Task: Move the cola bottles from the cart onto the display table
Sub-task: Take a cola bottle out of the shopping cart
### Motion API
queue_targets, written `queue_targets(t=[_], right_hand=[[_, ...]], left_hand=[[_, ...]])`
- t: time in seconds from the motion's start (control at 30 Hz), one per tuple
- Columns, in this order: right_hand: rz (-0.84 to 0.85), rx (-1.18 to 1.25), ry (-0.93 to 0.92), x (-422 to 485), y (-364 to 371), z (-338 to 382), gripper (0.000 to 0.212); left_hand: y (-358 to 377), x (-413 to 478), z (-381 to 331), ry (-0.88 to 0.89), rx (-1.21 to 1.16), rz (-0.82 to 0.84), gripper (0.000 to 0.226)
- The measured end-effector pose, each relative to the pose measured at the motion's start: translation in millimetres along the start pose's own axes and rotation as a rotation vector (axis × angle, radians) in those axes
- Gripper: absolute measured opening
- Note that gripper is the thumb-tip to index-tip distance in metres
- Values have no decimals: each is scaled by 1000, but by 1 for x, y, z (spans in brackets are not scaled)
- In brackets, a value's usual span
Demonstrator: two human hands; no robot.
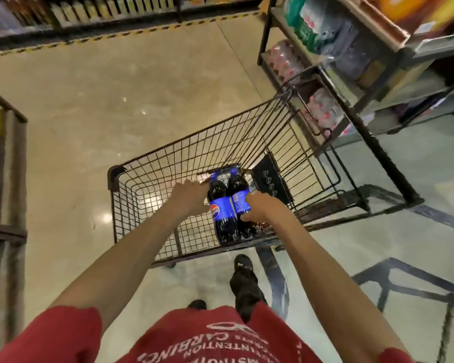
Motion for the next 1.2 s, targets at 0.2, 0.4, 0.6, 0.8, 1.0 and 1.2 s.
queue_targets(t=[0.2, 0.4, 0.6, 0.8, 1.0, 1.2], right_hand=[[71, 15, -93, 58, -5, -22, 51], [171, 33, -145, 99, 17, -25, 62], [281, 92, -107, 149, 63, -27, 57], [238, 279, 31, 197, 114, -36, 58], [250, 383, 124, 237, 163, -29, 66], [222, 519, 236, 255, 195, -21, 70]], left_hand=[[8, 55, -3, -133, -117, 78, 63], [36, 93, 6, -216, -231, 164, 50], [69, 146, 28, -295, -413, 190, 56], [129, 211, 40, -356, -630, 137, 67], [183, 252, 53, -421, -767, 126, 70], [218, 282, 53, -462, -915, 137, 88]])
Point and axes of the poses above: each hand's wrist, its own x-axis towards the middle knuckle, its own y-axis out of the palm, z = x × y, the point moved 10 cm from there along x, towards the middle knuckle, and after that the axes turned 1 degree about y, right-handed, at the moved point
